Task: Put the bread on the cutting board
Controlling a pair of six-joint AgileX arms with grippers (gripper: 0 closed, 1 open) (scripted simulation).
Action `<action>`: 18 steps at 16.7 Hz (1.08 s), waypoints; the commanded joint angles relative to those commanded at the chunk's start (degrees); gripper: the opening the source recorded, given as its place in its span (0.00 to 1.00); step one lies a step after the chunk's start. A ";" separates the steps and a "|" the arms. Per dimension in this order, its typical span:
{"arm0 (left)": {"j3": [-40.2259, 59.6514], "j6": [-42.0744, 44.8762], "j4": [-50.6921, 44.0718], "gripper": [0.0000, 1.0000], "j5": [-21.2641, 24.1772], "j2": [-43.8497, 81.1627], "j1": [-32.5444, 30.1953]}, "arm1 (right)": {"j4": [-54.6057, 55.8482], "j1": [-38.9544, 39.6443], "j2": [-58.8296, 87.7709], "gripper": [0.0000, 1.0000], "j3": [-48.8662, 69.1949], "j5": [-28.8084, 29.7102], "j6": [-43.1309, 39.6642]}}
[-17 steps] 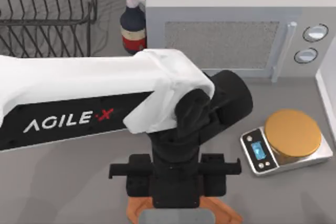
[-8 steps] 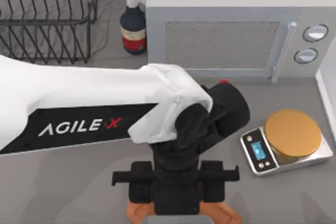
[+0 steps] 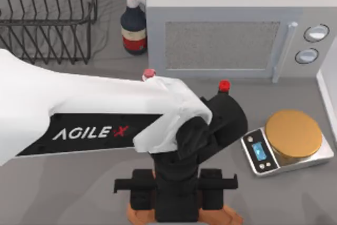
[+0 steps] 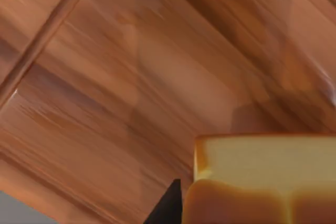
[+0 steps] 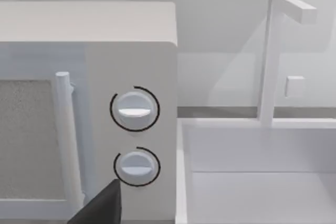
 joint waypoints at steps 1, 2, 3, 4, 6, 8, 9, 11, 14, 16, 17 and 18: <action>0.00 0.00 0.00 0.00 0.00 0.00 0.00 | 0.00 0.00 0.00 1.00 0.00 0.00 0.00; 0.00 0.00 0.00 0.00 0.00 0.00 0.00 | 0.00 0.00 0.00 1.00 0.00 0.00 0.00; 0.00 0.00 0.00 0.00 0.00 0.00 0.00 | 0.00 0.00 0.00 1.00 0.00 0.00 0.00; 0.00 0.00 0.00 0.08 0.00 0.00 0.00 | 0.00 0.00 0.00 1.00 0.00 0.00 0.00; 0.00 0.00 0.00 0.23 0.00 0.00 0.00 | 0.00 0.00 0.00 1.00 0.00 0.00 0.00; 0.00 0.00 0.00 0.38 0.00 0.00 0.00 | 0.00 0.00 0.00 1.00 0.00 0.00 0.00; 0.00 0.00 0.00 0.45 0.00 0.00 0.00 | 0.00 0.00 0.00 1.00 0.00 0.00 0.00; 0.00 0.00 0.00 0.60 0.00 0.00 0.00 | 0.00 0.00 0.00 1.00 0.00 0.00 0.00; 0.00 0.00 0.00 0.83 0.00 0.00 0.00 | 0.00 0.00 0.00 1.00 0.00 0.00 0.00; 0.00 0.00 0.00 0.98 0.00 0.00 0.00 | 0.00 0.00 0.00 1.00 0.00 0.00 0.00; 0.00 0.00 0.00 1.00 0.00 0.00 0.00 | 0.00 0.00 0.00 1.00 0.00 0.00 0.00; 0.00 0.00 0.00 1.00 0.00 0.00 0.00 | 0.00 0.00 0.00 1.00 0.00 0.00 0.00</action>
